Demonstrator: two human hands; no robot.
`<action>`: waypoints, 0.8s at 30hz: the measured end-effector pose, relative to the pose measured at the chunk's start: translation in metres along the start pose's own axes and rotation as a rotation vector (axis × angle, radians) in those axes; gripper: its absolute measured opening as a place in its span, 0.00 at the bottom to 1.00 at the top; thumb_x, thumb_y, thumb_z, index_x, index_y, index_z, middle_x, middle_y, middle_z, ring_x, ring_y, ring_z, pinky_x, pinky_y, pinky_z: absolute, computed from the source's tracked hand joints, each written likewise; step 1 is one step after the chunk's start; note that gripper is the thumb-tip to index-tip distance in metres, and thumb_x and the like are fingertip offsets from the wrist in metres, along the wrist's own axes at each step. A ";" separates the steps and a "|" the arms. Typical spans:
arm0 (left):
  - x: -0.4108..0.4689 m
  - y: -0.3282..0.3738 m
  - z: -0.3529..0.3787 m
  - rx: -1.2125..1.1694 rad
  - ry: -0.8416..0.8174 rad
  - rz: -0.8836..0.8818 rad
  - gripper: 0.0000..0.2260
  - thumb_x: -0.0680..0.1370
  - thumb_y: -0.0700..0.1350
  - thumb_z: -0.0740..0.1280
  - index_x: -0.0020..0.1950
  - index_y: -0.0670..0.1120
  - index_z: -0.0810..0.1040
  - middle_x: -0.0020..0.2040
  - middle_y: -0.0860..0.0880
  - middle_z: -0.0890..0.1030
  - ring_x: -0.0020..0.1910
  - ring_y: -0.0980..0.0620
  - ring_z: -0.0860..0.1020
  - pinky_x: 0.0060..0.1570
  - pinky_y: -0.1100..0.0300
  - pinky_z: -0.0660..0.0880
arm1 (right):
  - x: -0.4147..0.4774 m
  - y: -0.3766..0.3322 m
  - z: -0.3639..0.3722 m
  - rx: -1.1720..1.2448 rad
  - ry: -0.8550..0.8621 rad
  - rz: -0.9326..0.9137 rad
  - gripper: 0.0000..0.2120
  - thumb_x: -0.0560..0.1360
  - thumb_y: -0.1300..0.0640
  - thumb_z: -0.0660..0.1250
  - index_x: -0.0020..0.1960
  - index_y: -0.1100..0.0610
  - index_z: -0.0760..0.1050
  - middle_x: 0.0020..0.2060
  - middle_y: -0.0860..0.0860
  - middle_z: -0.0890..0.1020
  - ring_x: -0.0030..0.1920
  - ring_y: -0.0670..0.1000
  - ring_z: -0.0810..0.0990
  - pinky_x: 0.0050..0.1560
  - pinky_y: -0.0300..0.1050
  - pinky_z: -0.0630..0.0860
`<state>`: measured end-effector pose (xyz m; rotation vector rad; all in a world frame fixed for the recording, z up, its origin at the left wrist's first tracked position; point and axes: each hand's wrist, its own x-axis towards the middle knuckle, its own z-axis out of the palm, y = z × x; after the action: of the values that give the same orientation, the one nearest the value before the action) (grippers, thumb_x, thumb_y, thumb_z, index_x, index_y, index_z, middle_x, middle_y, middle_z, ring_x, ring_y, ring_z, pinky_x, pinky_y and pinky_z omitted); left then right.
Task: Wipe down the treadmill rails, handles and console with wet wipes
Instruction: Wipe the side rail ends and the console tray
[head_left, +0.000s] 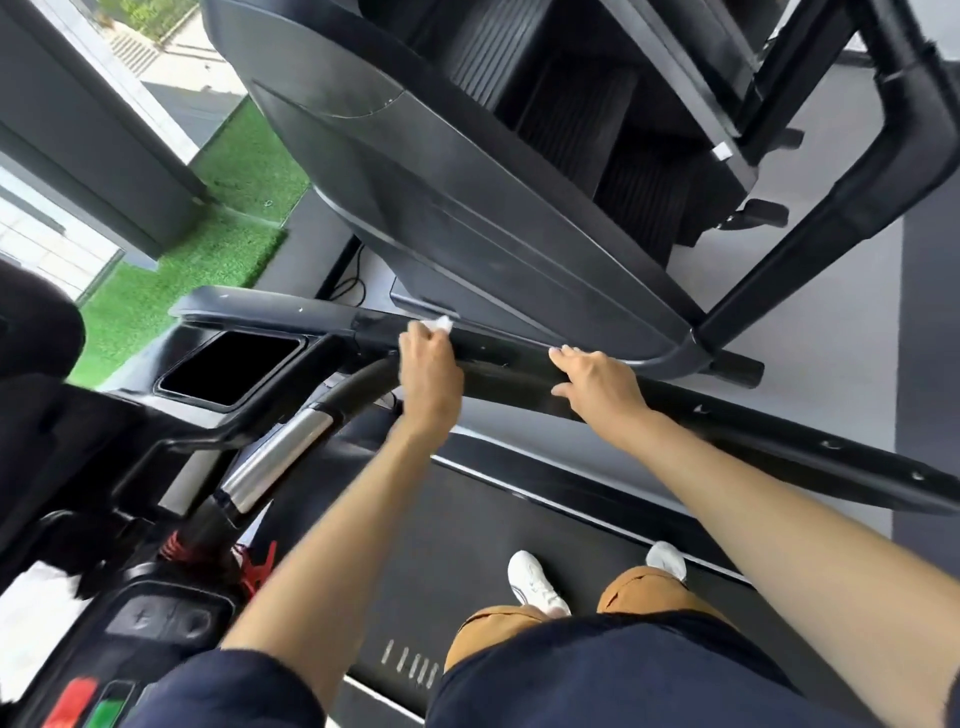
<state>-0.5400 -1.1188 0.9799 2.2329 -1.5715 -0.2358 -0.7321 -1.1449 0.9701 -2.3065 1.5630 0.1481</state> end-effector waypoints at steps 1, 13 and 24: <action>-0.014 0.011 0.012 -0.011 -0.053 0.058 0.19 0.67 0.24 0.59 0.54 0.34 0.77 0.50 0.37 0.73 0.49 0.38 0.71 0.50 0.53 0.70 | 0.000 0.000 0.001 0.002 0.006 -0.002 0.20 0.79 0.53 0.63 0.69 0.58 0.67 0.67 0.54 0.73 0.65 0.54 0.74 0.59 0.51 0.74; 0.010 -0.004 -0.006 -0.006 0.038 -0.059 0.14 0.70 0.26 0.57 0.51 0.33 0.77 0.50 0.39 0.73 0.51 0.41 0.70 0.45 0.58 0.65 | 0.001 0.002 0.002 -0.039 0.025 -0.039 0.23 0.80 0.53 0.62 0.72 0.57 0.63 0.68 0.53 0.72 0.66 0.54 0.73 0.58 0.49 0.74; 0.031 0.006 -0.024 -0.113 0.047 0.074 0.10 0.78 0.32 0.61 0.53 0.38 0.81 0.44 0.43 0.72 0.41 0.46 0.71 0.42 0.64 0.65 | -0.001 0.006 0.007 0.006 0.092 -0.062 0.22 0.79 0.52 0.64 0.70 0.57 0.66 0.66 0.54 0.75 0.66 0.53 0.74 0.59 0.49 0.75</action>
<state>-0.5253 -1.1440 1.0068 2.0756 -1.5730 -0.2427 -0.7373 -1.1441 0.9625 -2.3854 1.5305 0.0221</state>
